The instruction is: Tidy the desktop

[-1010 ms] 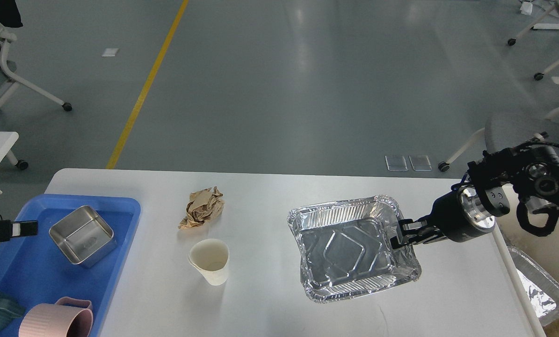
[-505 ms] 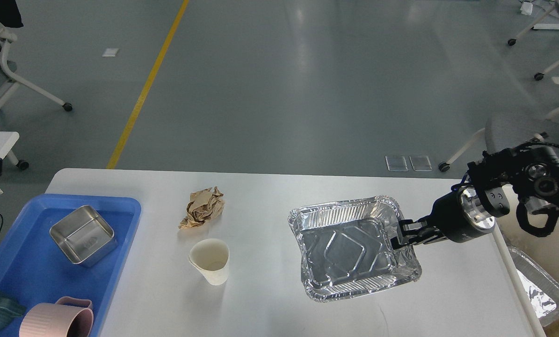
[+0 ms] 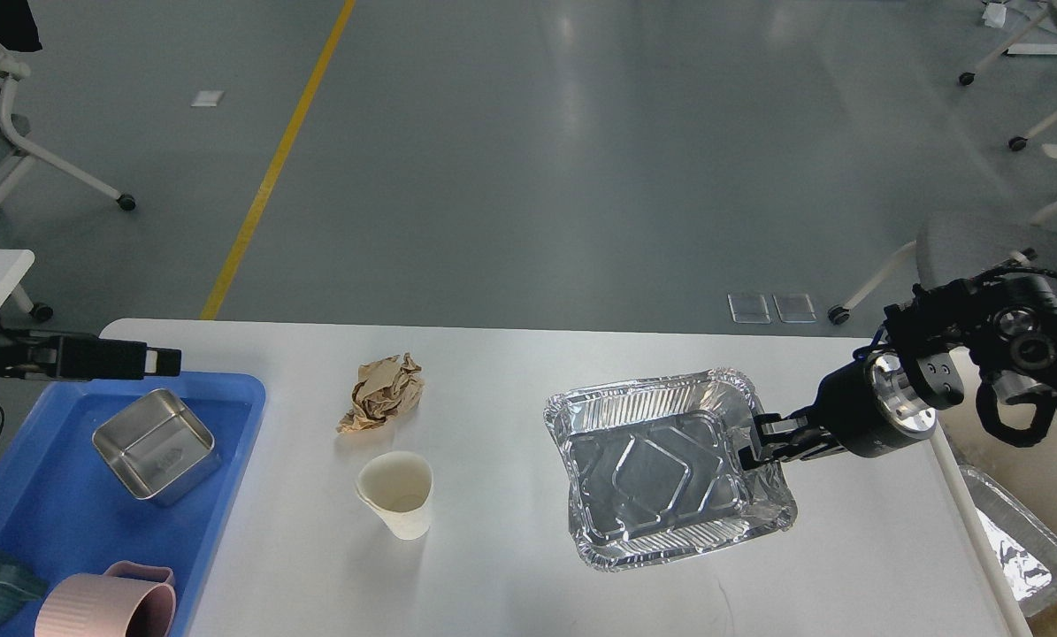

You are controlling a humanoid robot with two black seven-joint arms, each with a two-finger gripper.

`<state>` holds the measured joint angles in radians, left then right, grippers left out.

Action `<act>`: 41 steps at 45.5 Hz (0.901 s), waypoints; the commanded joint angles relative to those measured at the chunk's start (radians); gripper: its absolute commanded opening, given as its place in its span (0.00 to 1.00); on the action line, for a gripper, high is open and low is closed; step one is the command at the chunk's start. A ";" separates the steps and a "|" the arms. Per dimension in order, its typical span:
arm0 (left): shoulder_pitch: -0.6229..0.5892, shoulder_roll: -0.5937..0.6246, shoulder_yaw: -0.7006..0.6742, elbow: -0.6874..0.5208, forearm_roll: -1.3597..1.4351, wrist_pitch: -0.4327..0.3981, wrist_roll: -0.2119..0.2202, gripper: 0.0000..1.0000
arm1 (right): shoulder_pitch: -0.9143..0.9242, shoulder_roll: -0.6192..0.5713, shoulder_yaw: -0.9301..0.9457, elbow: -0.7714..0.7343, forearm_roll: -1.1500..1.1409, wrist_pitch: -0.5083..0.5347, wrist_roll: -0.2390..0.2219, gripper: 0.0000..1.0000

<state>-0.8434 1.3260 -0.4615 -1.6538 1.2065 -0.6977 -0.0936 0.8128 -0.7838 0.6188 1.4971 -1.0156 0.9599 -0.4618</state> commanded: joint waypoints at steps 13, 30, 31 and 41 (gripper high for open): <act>0.069 -0.409 0.181 0.181 0.120 0.181 0.060 0.94 | -0.001 0.000 0.002 0.000 0.000 0.000 0.000 0.00; 0.162 -0.577 0.179 0.318 0.168 0.250 0.084 0.74 | -0.004 -0.008 0.004 0.000 0.002 0.000 0.000 0.00; 0.162 -0.584 0.179 0.325 0.168 0.250 0.086 0.73 | -0.004 -0.008 0.004 0.000 0.002 0.000 0.000 0.00; 0.162 -0.637 0.175 0.348 0.165 0.247 0.120 0.48 | -0.015 -0.012 0.006 0.002 0.002 0.000 0.000 0.00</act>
<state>-0.6812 0.7117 -0.2840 -1.3150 1.3747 -0.4480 -0.0019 0.8011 -0.7938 0.6235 1.4968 -1.0140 0.9599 -0.4618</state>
